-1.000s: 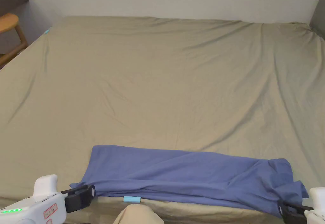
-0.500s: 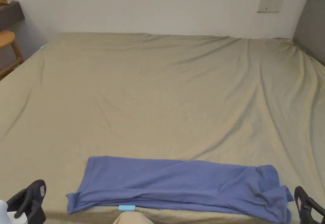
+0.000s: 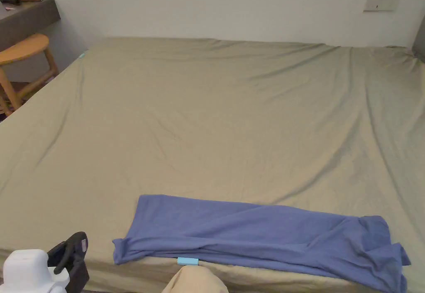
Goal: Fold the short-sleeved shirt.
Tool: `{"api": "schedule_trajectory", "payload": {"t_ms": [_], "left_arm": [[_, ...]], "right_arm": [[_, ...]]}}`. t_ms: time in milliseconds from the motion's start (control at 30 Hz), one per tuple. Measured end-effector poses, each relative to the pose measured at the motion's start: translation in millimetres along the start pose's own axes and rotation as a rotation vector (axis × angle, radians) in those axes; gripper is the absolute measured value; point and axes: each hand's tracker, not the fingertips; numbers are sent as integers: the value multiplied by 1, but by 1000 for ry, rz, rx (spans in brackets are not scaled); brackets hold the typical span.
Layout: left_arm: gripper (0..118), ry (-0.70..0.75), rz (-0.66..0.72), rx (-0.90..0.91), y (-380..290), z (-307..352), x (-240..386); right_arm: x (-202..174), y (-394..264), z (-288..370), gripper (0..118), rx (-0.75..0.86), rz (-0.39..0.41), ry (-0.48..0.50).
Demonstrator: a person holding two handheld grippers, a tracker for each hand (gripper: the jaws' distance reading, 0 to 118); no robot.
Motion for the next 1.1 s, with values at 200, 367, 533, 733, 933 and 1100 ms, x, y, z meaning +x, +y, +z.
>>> {"api": "schedule_trajectory", "payload": {"t_ms": [200,367,533,733,933,1100], "left_arm": [[0,-92,113,-205,-10,-37,-23],[24,-91,221,-350,-18,-89,-40],[114,-70,107,-399,-21,-130,-38],[118,25,-29,-491,-34,-182,-19],[118,17,7,-569,-48,-215,-9],[116,13,-20,-672,-66,-226,5]], "right_arm": [[5,-1,-5,1,-21,-58,2],[6,0,-11,1,-36,-63,9],[12,-7,-17,1,-61,-79,4],[26,-14,-22,1,-88,-145,-12],[30,-10,-24,1,-99,-131,-35],[35,-10,-28,1,-89,-120,-45]]}}
